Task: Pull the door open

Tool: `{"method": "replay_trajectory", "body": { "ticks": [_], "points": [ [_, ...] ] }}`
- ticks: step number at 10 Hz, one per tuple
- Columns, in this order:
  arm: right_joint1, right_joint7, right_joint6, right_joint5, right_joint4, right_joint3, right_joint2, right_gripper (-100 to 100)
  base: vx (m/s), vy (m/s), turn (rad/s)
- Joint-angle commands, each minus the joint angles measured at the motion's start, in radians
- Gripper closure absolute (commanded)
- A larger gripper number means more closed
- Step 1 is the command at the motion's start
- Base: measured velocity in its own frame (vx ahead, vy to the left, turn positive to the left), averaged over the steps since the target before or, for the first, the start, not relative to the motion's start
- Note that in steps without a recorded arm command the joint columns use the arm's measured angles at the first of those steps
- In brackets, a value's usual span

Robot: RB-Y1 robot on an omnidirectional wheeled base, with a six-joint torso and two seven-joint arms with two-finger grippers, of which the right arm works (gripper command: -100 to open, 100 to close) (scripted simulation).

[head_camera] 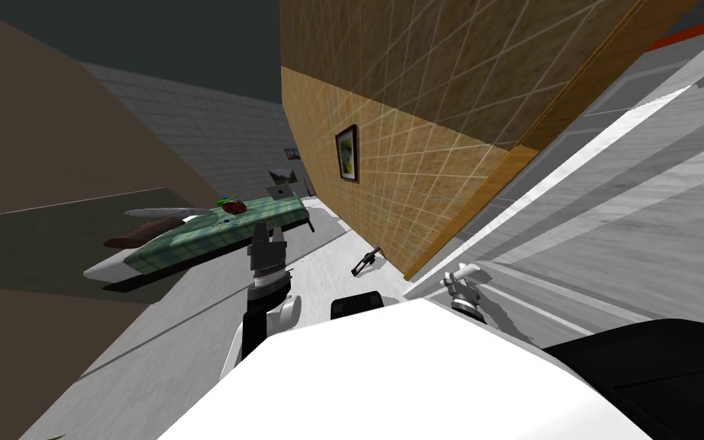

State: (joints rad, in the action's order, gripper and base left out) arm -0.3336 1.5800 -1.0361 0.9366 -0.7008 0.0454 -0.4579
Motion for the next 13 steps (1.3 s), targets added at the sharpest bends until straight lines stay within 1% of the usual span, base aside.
{"method": "replay_trajectory", "body": {
  "ticks": [1, 3, 4, 5, 6, 7, 8, 12, 13],
  "points": [
    [-0.016, 0.008, -0.001, -0.011, -0.019, 0.018, -0.005, 100, -0.224, 0.118, 0.050],
    [-0.027, 0.025, -0.013, -0.034, -0.034, 0.049, -0.013, 100, -0.226, 0.095, 0.049],
    [-0.030, 0.030, -0.017, -0.040, -0.038, 0.058, -0.015, 100, -0.238, 0.072, 0.056],
    [-0.030, 0.022, -0.009, -0.034, -0.040, 0.050, -0.013, 100, -0.105, 0.035, 0.023],
    [-0.038, 0.034, -0.021, -0.052, -0.047, 0.075, -0.017, 100, -0.137, 0.037, 0.051],
    [-0.040, 0.036, -0.024, -0.056, -0.050, 0.080, -0.018, 100, -0.230, 0.033, 0.049],
    [-0.047, 0.044, -0.034, -0.069, -0.057, 0.097, -0.023, 100, -0.234, 0.064, 0.051],
    [-0.066, 0.067, -0.063, -0.105, -0.078, 0.146, -0.038, 100, -0.214, 0.048, 0.046],
    [-0.069, 0.071, -0.067, -0.111, -0.081, 0.154, -0.040, 100, -0.227, 0.035, 0.032]
  ]
}}
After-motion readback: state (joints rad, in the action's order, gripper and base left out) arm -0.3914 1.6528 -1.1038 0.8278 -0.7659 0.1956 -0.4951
